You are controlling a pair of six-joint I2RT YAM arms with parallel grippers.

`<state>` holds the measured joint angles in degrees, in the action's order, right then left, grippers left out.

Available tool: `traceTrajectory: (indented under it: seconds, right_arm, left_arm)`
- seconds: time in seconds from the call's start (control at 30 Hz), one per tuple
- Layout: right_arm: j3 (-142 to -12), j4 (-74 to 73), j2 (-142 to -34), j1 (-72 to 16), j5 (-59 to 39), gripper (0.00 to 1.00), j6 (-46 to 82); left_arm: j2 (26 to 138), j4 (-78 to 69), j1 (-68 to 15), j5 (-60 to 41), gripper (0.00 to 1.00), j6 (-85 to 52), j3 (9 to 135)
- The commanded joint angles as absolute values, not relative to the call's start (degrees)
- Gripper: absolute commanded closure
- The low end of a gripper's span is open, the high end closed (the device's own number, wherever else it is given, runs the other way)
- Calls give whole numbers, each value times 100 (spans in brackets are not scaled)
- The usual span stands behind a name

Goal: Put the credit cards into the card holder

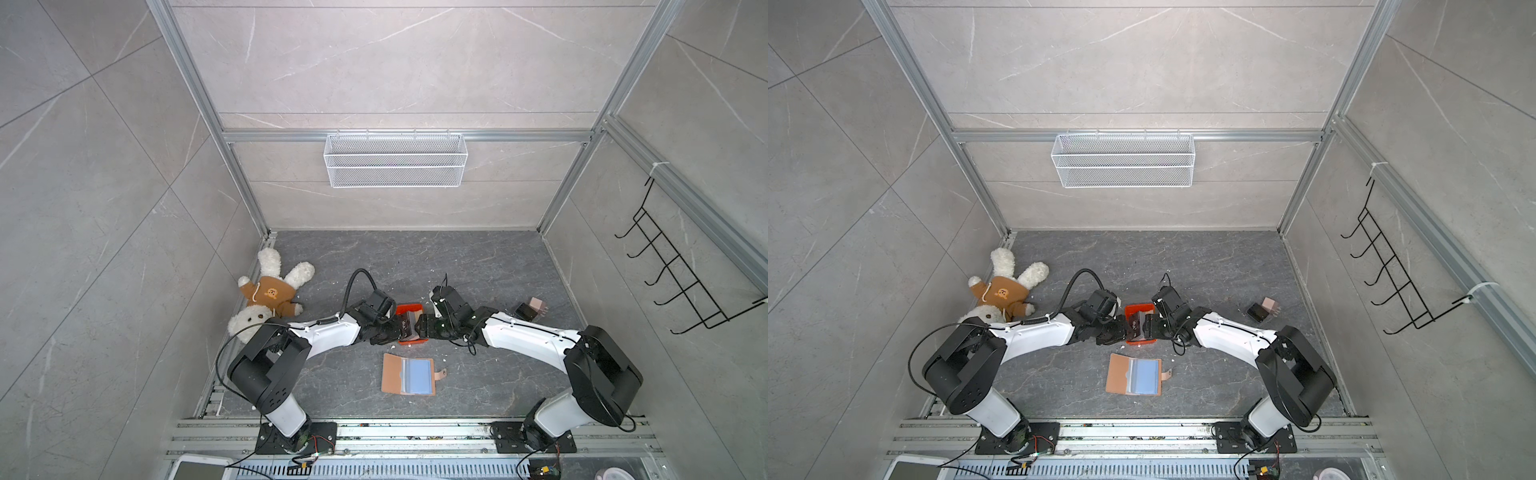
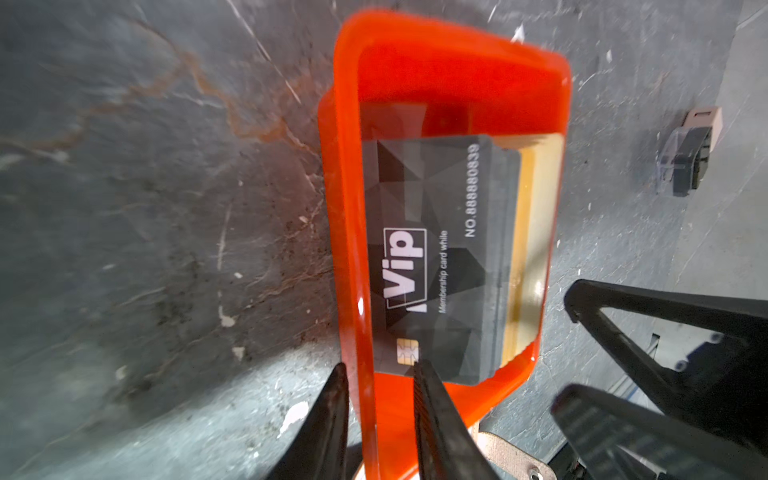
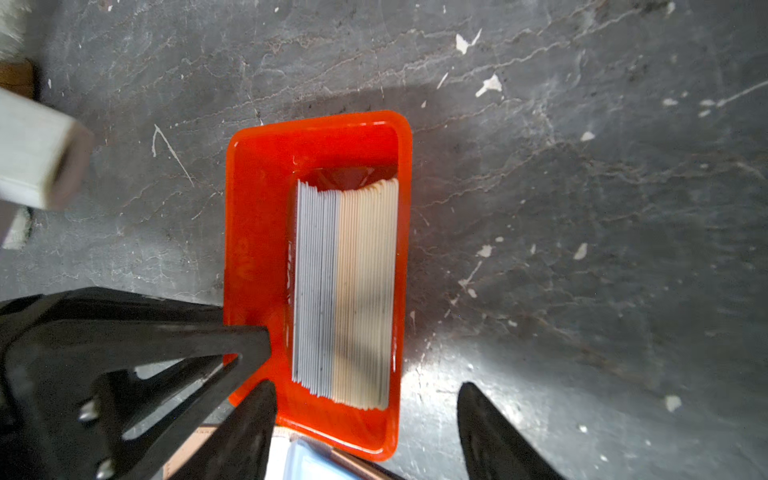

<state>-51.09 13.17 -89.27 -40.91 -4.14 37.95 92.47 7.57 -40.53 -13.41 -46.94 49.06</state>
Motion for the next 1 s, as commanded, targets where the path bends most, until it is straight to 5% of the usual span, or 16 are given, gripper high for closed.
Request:
traceTrajectory:
  seconds: [0.0,0.97]
  right_arm:
    - [-5071,1248,-8833,-4129,-422,30,3867]
    - [-5523,1243,-8936,-4131,-235,37,3905]
  left_arm:
    - [8788,1164,-4056,-1053,70,-4568,5116]
    - [9563,1345,-3837,-1335,75,-3925,5987]
